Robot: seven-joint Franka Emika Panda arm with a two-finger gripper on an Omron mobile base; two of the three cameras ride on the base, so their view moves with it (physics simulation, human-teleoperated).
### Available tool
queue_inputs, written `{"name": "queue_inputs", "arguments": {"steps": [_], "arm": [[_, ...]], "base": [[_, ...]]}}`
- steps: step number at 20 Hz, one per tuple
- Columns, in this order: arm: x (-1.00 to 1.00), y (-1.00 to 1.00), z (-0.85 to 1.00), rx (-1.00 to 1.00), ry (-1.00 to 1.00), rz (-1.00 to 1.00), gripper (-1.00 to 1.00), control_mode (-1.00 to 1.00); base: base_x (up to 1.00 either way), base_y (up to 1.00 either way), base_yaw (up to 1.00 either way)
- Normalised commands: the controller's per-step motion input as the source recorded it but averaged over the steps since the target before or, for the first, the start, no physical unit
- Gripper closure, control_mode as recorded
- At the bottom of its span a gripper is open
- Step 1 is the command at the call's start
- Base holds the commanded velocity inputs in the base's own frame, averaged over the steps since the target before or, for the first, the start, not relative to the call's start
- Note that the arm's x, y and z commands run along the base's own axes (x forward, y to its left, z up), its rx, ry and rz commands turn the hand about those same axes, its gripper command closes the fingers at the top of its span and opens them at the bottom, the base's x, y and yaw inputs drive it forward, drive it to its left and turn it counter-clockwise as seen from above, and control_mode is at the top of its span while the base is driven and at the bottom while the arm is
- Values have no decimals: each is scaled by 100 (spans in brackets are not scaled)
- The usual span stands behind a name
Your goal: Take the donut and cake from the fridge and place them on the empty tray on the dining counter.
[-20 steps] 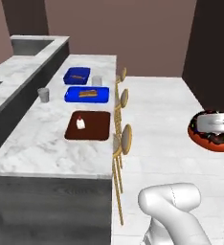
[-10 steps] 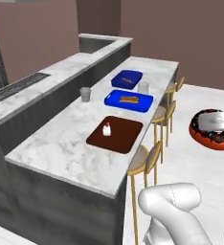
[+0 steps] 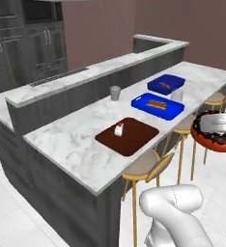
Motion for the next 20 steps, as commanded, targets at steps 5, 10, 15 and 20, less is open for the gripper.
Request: {"name": "queue_inputs", "arguments": {"steps": [5,10,15,20], "arm": [[0,0,0,0,0,0,100,100],[0,0,0,0,0,0,100,100],[0,0,0,0,0,0,100,100],[0,0,0,0,0,0,100,100]], "base": [[1,-84,50],[1,-84,49],[7,-80,49],[58,-81,41]]}}
